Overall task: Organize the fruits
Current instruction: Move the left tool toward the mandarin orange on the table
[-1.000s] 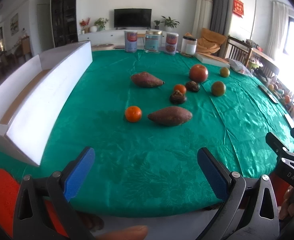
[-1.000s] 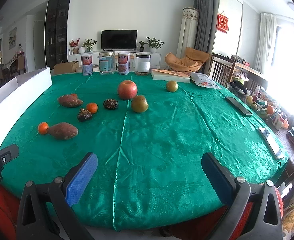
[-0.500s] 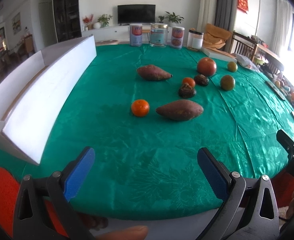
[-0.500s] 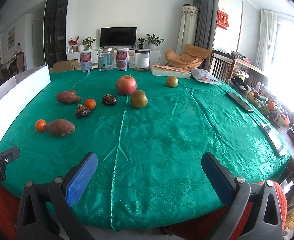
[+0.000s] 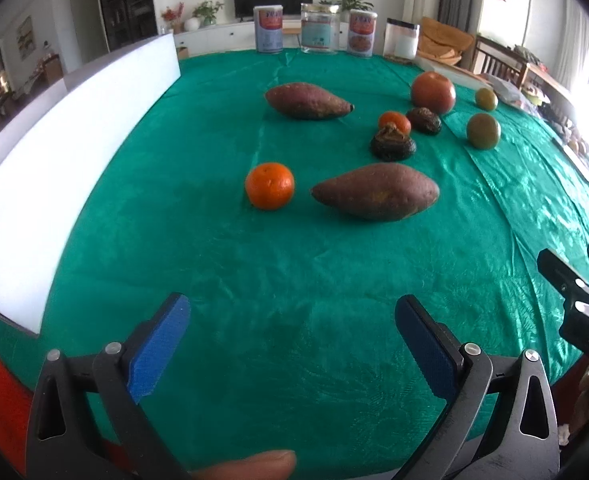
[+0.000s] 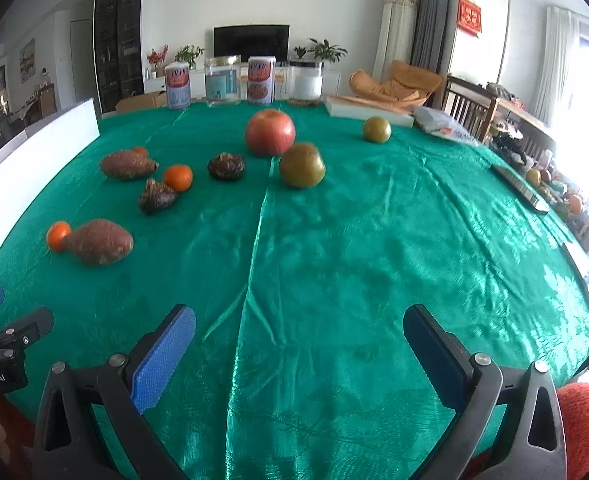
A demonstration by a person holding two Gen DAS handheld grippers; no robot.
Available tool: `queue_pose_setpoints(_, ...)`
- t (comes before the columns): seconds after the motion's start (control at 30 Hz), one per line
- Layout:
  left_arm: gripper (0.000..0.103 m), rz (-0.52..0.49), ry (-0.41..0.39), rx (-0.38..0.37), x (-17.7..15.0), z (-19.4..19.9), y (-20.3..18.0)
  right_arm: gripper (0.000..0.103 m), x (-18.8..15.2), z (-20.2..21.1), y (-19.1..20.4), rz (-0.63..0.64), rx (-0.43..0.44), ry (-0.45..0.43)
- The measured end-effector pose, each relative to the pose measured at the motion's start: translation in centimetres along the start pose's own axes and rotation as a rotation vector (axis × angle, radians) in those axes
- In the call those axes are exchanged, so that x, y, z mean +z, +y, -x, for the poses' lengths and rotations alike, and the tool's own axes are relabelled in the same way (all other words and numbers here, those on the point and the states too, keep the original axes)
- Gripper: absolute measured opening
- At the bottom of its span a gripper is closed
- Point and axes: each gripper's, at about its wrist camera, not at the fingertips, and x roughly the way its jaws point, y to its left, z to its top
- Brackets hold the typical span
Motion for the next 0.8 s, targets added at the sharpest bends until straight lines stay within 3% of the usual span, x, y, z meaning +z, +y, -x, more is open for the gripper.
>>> queue_pose_setpoints(0.13, 0.103, 0.009, 0.047, 0.013, -0.4, -1.0, 0.7, 0.103, -1.0, -0.5, 0.1, 0.01, 0.012, 0.024)
queue_pose_setpoints(0.8, 0.103, 0.001, 0.016, -0.005, -0.5, -1.0, 1.1, 0.103, -1.2, -1.9, -0.3, -0.031, 0.059, 0.055)
